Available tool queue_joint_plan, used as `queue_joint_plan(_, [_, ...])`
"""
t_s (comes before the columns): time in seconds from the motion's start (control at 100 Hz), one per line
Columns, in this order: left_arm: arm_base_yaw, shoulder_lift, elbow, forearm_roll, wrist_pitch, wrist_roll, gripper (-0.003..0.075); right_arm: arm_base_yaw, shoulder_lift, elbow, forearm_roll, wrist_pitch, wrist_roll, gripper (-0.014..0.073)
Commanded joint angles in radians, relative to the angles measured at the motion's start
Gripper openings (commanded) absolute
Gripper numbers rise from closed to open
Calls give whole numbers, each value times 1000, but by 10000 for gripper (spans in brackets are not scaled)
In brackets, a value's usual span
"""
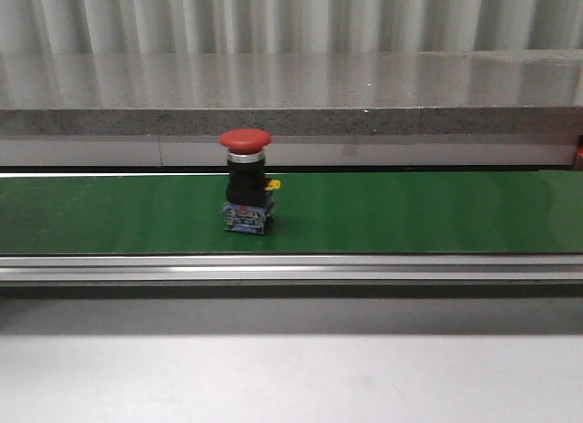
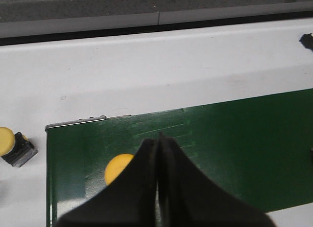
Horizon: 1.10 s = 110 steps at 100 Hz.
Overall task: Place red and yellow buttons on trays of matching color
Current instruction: 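Carry the yellow button with the left gripper and set it on the belt, then lower the right gripper onto the red button arriving on the belt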
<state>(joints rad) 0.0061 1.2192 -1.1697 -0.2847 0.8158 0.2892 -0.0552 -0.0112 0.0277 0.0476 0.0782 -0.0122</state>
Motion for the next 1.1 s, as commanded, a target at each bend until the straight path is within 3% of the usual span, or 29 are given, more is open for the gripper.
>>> queue_joint_plan(0.0, [-19, -89, 35, -49, -74, 18, -20, -4, -15, 1, -9, -85, -2, -67])
queue_joint_plan(0.23, [-26, -291, 220, -69, -173, 48, -20, -4, -15, 1, -9, -85, -2, -67])
queue_joint_plan(0.51, [-26, -524, 395, -83, -162, 48, -20, -4, -15, 1, -9, -89, -2, -67])
queue_joint_plan(0.9, [-26, -693, 464, -98, -127, 48, -20, -3, -15, -11, -9, -181, -2, -67])
queue_joint_plan(0.97, [-26, -693, 464, -94, -127, 48, -20, -1, -10, -49, -9, -146, -1, -66])
queue_joint_plan(1.09, [-26, -693, 464, -94, -127, 48, -20, -1, 40, -162, -9, 32, -1, -66])
